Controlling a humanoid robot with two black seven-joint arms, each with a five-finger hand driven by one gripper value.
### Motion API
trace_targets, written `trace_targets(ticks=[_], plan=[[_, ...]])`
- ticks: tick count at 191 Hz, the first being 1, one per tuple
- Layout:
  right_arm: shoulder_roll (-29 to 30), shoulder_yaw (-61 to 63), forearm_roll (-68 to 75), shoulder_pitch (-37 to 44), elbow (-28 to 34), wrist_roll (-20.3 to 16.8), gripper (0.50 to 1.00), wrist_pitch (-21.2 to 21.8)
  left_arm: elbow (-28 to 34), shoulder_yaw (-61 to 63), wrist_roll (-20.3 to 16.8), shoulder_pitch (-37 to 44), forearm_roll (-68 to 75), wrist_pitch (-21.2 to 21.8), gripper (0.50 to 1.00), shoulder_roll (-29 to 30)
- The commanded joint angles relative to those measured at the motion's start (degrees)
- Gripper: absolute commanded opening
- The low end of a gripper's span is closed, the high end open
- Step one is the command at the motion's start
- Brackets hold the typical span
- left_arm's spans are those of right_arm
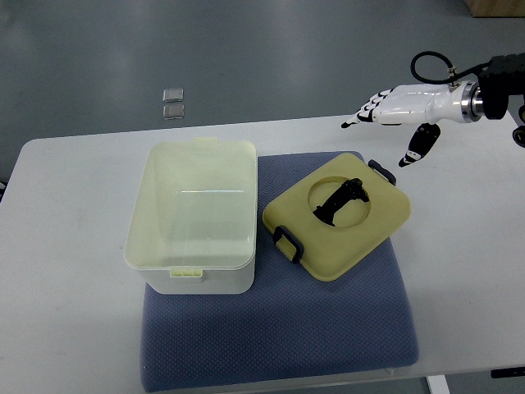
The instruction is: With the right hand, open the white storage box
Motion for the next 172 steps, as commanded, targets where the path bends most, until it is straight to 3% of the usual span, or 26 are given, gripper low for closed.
trace_targets(ticks=[1,16,45,82,119,145,172], plan=[[1.3,5.6,9.9,-5.1,-2.3,-0.8,0.93,-2.7,0.0,0.0,0.0,0.0,0.0,0.0,1.0,0.0],[3.9,10.1,18.8,-7.8,-4.5,-2.8,0.928,-4.6,0.1,0.0,0.0,0.0,0.0,0.0,1.0,0.0],[6.7,17.4,39.9,-12.1,-8.1,-6.7,0.928,-4.2,0.0,0.0,0.0,0.0,0.0,0.0,1.0,0.0],[11.2,18.7,63.4,-17.2,-10.3,-7.2,0.93,-3.7,0.0,0.0,0.0,0.0,0.0,0.0,1.0,0.0],[15.3,18.7,85.1,-20.9,-15.0,-8.3,0.93,3.3,0.0,0.0,0.0,0.0,0.0,0.0,1.0,0.0],[16.4,18.8,97.8,-21.3,-16.9,-13.3,0.93,9.1,0.1,0.0,0.0,0.0,0.0,0.0,1.0,0.0],[17.8,18.8,107.6,-21.3,-18.8,-18.1,0.93,11.5,0.1,0.0,0.0,0.0,0.0,0.0,1.0,0.0]])
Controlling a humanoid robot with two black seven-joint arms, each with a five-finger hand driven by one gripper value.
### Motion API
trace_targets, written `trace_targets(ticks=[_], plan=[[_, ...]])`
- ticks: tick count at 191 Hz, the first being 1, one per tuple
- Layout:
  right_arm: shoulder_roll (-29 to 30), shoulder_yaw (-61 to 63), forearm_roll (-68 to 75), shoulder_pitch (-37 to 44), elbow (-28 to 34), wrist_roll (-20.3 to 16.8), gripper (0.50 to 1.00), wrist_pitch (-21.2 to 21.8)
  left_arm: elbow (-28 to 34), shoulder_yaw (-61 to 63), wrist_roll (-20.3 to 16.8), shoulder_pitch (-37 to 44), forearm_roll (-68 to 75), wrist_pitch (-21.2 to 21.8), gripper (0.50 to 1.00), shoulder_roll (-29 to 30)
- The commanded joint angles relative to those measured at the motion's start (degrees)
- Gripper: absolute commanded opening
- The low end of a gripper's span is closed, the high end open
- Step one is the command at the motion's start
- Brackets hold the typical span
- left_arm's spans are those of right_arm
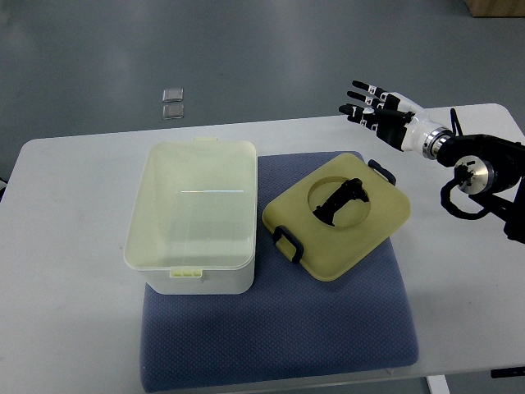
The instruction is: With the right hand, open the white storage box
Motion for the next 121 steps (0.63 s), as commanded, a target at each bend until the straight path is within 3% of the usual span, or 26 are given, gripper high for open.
trace_targets(ticks=[1,21,96,121], plan=[[1.0,0.0,6.7,0.0,-1.4,-3.5,0.93,1.7,0.0,0.0,0.0,0.0,0.0,0.0,1.0,0.0],[1.5,0.0,8.6,0.0,-1.8,-5.8,0.93,1.8,0.0,0.0,0.0,0.0,0.0,0.0,1.0,0.0],[1.6,0.1,7.9,-0.6,-1.3,-4.7,0.93,1.9,0.0,0.0,0.0,0.0,0.0,0.0,1.0,0.0],[1.5,0.0,7.8,-0.9,-1.2,-4.7,0.93,5.4,-0.1,0.0,0.0,0.0,0.0,0.0,1.0,0.0]])
